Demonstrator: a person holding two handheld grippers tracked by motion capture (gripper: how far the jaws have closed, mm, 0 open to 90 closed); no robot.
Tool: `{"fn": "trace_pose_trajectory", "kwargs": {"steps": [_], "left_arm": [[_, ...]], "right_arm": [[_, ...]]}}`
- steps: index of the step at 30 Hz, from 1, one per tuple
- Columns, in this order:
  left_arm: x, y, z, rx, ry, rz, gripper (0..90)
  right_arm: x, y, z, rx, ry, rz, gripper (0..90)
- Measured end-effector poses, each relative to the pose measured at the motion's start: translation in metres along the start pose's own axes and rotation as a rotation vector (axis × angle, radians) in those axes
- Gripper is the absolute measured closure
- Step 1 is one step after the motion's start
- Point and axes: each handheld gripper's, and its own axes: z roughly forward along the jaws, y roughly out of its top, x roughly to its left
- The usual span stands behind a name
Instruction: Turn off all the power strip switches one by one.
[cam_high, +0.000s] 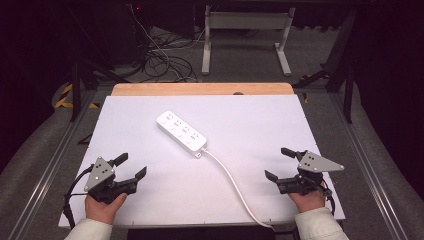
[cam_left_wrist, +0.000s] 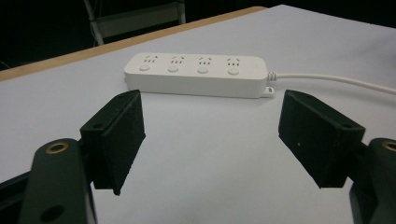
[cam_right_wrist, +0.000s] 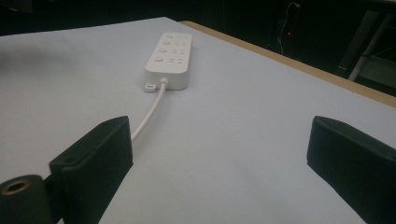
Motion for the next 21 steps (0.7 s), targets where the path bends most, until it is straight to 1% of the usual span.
{"fn": "trace_pose_trajectory", "kwargs": {"steps": [1, 2, 4, 8, 10, 12, 13, 16, 18, 19, 20, 21], "left_arm": [[-0.0006, 0.0004, 0.0001, -0.004, 0.007, 0.021, 23.1], [-0.0006, 0.0004, 0.0001, -0.004, 0.007, 0.021, 22.8], [-0.0036, 0.0008, -0.0001, -0.027, 0.005, 0.069, 22.1], [-0.0042, 0.0027, -0.0009, -0.028, 0.002, 0.071, 22.1], [-0.0017, 0.0032, -0.0008, -0.014, -0.022, 0.01, 22.3], [0.0009, 0.0031, -0.0016, -0.017, -0.035, -0.029, 22.7], [0.0021, 0.0033, -0.0021, -0.023, -0.04, -0.04, 22.7], [0.0028, 0.0042, -0.0027, -0.021, -0.029, -0.032, 23.4], [0.0006, 0.005, -0.0023, -0.009, -0.005, 0.011, 24.3], [-0.0022, 0.006, -0.0013, -0.001, 0.011, 0.053, 24.6], [-0.0022, 0.006, -0.0013, -0.001, 0.011, 0.053, 25.0], [-0.0043, 0.0071, -0.0008, 0.003, 0.011, 0.066, 25.7]], "right_arm": [[0.0004, -0.0001, 0.0004, 0.002, 0.001, -0.002, 7.4], [0.001, -0.0002, 0.0005, 0.006, 0.004, -0.001, 7.5], [0.0015, -0.0003, 0.0011, 0.009, 0.007, -0.001, 7.6], [0.0029, -0.0005, 0.0031, 0.023, 0.009, -0.017, 8.0], [0.003, -0.0004, 0.0031, 0.022, 0.011, -0.017, 8.2], [0.0025, -0.0004, 0.003, 0.018, 0.013, -0.013, 8.2], [0.0026, -0.0004, 0.003, 0.018, 0.014, -0.009, 8.2], [0.003, -0.0005, 0.0029, 0.022, 0.017, -0.013, 8.5], [0.0032, -0.0005, 0.0029, 0.022, 0.021, -0.013, 8.7], [0.0031, -0.0005, 0.0029, 0.024, 0.023, -0.013, 9.5], [0.0028, -0.0006, 0.0031, 0.027, 0.028, -0.007, 10.5], [0.0027, -0.0008, 0.0029, 0.034, 0.031, 0.0, 10.7]]}}
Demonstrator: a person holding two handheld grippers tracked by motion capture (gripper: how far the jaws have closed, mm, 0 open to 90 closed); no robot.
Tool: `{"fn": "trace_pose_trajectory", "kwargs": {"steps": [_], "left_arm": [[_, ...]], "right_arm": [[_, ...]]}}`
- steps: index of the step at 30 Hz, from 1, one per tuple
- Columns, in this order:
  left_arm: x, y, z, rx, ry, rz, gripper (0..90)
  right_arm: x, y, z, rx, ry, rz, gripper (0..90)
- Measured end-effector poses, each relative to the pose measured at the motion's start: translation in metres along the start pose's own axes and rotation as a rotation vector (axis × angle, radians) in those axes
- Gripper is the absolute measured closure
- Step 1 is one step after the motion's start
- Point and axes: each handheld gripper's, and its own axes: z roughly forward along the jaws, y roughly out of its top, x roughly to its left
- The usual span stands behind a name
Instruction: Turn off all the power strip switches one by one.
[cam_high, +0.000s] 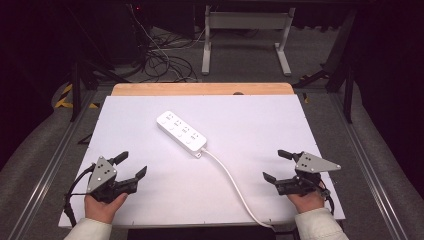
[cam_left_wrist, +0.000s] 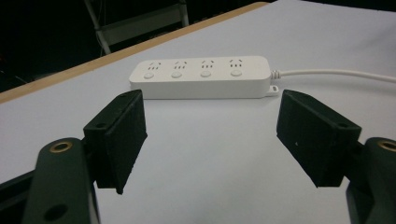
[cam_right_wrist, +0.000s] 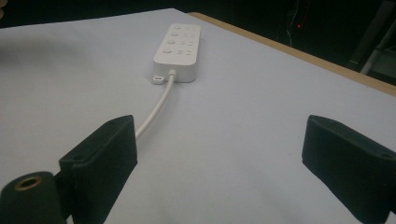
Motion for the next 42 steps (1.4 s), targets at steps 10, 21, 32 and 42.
{"fn": "trace_pose_trajectory", "kwargs": {"steps": [10, 21, 32, 42], "left_arm": [[0.004, 0.007, 0.0, 0.011, -0.043, -0.063, 29.6], [0.003, 0.029, 0.016, 0.055, -0.089, -0.015, 32.7], [0.001, 0.055, 0.049, 0.079, -0.154, -0.031, 33.9], [-0.002, 0.074, 0.07, 0.107, -0.185, -0.011, 33.8]], "right_arm": [[0.0, 0.0, 0.001, 0.003, 0.007, -0.005, 10.9], [0.001, 0.0, 0.001, 0.002, 0.01, -0.004, 10.9], [0.001, -0.001, 0.0, 0.004, 0.013, -0.001, 10.9], [0.0, -0.001, 0.0, 0.003, 0.021, -0.003, 10.9]]}}
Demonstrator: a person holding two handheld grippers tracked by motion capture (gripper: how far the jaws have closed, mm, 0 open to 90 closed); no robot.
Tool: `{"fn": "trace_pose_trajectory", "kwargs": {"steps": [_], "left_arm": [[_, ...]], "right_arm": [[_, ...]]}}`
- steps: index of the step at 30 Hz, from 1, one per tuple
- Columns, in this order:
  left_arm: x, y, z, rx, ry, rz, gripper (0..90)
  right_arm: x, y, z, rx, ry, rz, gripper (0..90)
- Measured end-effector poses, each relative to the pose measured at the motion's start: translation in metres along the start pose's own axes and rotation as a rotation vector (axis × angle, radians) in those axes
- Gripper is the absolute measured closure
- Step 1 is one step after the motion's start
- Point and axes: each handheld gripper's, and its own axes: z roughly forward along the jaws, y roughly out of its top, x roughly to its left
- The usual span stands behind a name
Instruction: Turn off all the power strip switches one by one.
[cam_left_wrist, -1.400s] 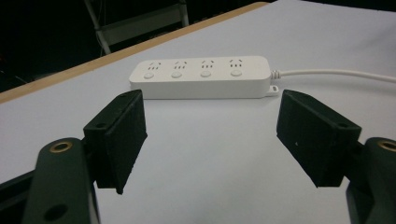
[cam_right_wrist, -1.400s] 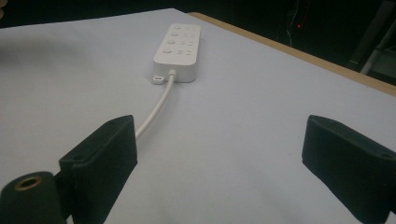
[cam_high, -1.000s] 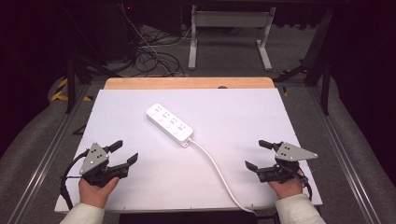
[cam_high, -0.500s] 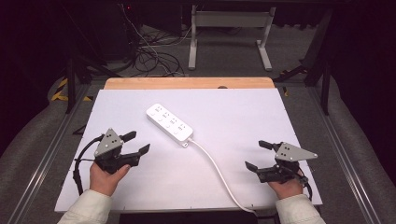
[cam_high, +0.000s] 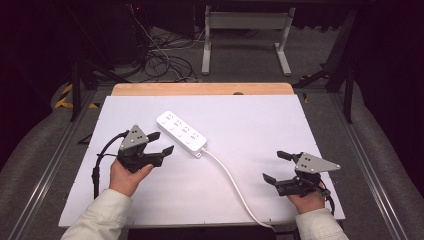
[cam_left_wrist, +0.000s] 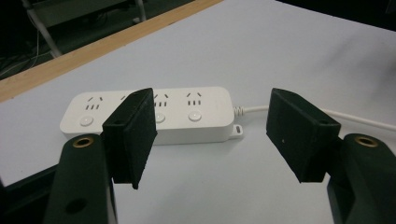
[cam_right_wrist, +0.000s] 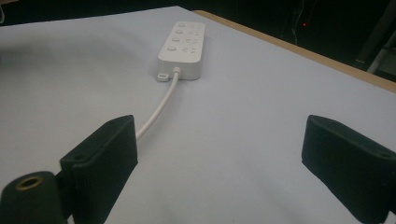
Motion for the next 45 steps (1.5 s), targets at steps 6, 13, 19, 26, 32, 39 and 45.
{"fn": "trace_pose_trajectory", "kwargs": {"steps": [6, 13, 19, 26, 32, 39, 45], "left_arm": [[0.0, 0.012, 0.01, 0.019, -0.017, 0.003, 36.3], [0.001, 0.022, 0.023, 0.038, -0.063, 0.008, 40.4], [-0.001, 0.031, 0.039, 0.075, -0.057, 0.044, 42.0], [-0.005, 0.035, 0.05, 0.068, -0.03, 0.058, 51.4], [-0.006, 0.038, 0.059, 0.115, -0.048, 0.064, 61.8], [0.006, 0.04, 0.075, 0.211, -0.143, -0.077, 87.2], [0.011, 0.042, 0.088, 0.304, -0.123, -0.048, 90.0]], "right_arm": [[0.0, 0.0, 0.001, 0.004, 0.006, -0.002, 10.9], [-0.001, -0.001, 0.0, 0.006, 0.011, -0.002, 10.8], [-0.002, -0.001, 0.0, 0.003, 0.017, -0.004, 10.8], [-0.002, -0.001, 0.0, 0.004, 0.027, 0.0, 10.8], [-0.002, -0.001, 0.0, 0.004, 0.028, 0.002, 10.8], [-0.002, -0.002, 0.001, 0.005, 0.033, 0.003, 10.8], [-0.002, -0.002, 0.0, 0.004, 0.035, 0.004, 10.8]]}}
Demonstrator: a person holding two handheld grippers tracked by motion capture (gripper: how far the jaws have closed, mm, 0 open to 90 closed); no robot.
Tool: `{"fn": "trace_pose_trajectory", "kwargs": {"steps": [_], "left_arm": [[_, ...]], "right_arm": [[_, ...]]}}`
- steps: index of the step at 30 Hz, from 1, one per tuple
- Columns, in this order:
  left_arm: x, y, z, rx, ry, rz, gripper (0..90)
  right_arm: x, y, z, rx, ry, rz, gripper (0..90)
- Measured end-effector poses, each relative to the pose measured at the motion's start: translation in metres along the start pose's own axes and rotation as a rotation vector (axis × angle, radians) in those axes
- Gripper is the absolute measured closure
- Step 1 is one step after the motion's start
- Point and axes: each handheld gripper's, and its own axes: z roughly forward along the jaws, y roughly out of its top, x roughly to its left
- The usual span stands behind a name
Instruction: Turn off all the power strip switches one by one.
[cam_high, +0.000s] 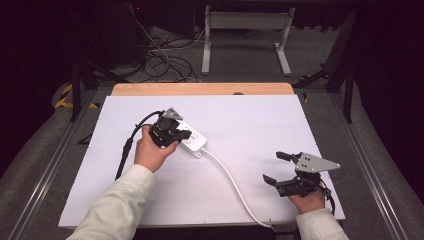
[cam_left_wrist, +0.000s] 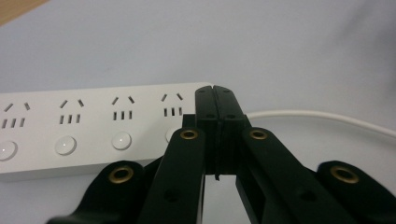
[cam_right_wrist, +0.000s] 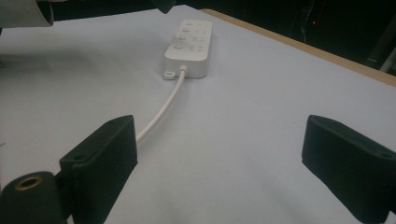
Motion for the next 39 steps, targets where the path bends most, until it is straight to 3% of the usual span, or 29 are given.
{"fn": "trace_pose_trajectory", "kwargs": {"steps": [4, 14, 21, 27, 39], "left_arm": [[0.008, 0.004, 0.011, 0.074, 0.0, -0.012, 90.0], [0.017, 0.009, 0.03, 0.178, 0.003, -0.033, 90.0], [0.021, 0.011, 0.04, 0.226, 0.023, -0.039, 90.0], [0.022, 0.014, 0.045, 0.262, 0.015, -0.035, 90.0], [0.022, 0.014, 0.051, 0.289, 0.014, -0.031, 90.0]], "right_arm": [[0.0, 0.0, 0.0, 0.0, 0.0, -0.002, 10.8], [-0.001, 0.0, -0.001, -0.002, 0.004, -0.004, 10.8], [-0.001, 0.0, -0.001, -0.002, 0.005, -0.004, 10.8], [-0.001, 0.0, -0.001, -0.002, 0.007, -0.005, 10.8], [0.0, 0.0, -0.001, -0.004, 0.009, -0.006, 10.7]]}}
